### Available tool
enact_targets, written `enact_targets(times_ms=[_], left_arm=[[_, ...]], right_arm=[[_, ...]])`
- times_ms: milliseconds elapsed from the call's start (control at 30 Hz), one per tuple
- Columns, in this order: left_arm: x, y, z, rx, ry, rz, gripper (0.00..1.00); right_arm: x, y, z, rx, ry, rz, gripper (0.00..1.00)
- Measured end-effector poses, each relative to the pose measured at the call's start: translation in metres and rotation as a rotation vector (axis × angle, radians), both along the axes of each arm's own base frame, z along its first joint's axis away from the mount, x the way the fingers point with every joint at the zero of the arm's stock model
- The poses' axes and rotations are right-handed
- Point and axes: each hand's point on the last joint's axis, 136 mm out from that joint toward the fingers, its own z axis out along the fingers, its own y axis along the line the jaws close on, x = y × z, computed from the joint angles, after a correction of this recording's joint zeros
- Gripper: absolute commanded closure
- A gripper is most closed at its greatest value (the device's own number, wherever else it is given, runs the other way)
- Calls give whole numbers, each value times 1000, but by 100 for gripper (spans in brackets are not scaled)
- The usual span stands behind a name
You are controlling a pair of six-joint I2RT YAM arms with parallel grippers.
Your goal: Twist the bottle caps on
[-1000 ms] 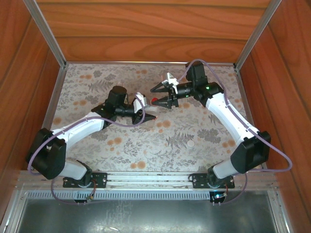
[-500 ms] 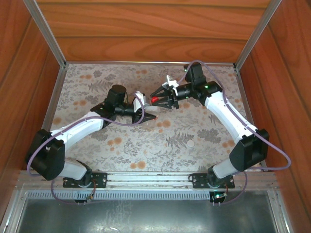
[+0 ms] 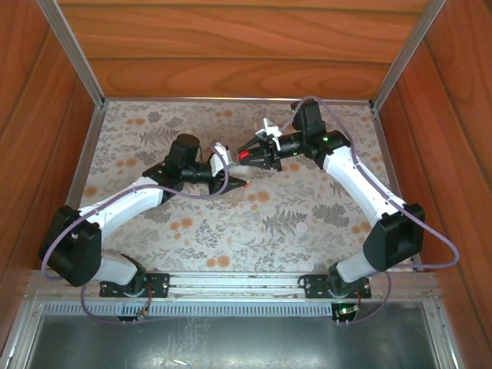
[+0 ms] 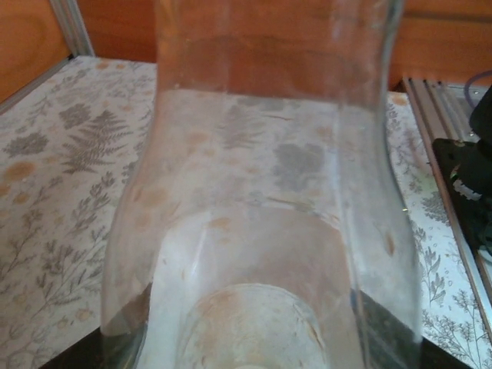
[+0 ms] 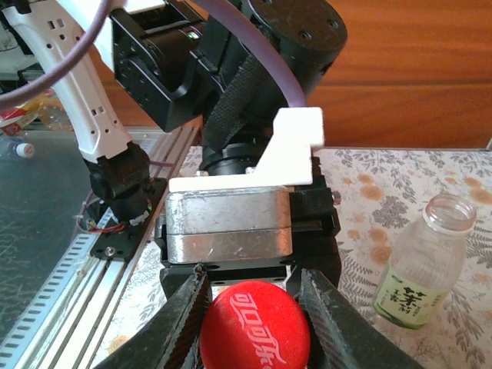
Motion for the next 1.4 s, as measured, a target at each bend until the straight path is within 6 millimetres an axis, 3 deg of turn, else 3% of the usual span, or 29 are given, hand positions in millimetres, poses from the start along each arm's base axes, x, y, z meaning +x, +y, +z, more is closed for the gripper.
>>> enact_targets(times_ms=[200, 733, 800, 833, 933, 1000, 1133, 1267, 1400], left_arm=[[16, 8, -1, 54, -52, 117, 50], [47, 19, 1, 97, -115, 288, 50], [48, 18, 4, 90, -119, 291, 50], [48, 18, 5, 85, -120, 291, 50], [52, 18, 9, 70, -123, 308, 50], [59, 22, 13, 59, -127, 341, 50], [62, 24, 17, 38, -129, 341, 50], [52, 16, 18, 12, -108, 268, 50], [41, 11, 19, -14, -83, 192, 50]], right_arm=[[8, 2, -3, -20, -9, -143, 75], [39, 3, -3, 15, 168, -830, 75], [41, 1, 0, 26, 177, -876, 70], [41, 0, 1, 31, 177, -894, 62], [42, -6, 3, 28, 160, -927, 33], [40, -11, 0, 6, 137, -929, 25], [35, -27, 5, -6, 82, -883, 22], [29, -49, 24, 23, 16, -804, 22], [20, -58, 37, 23, -29, -697, 24]])
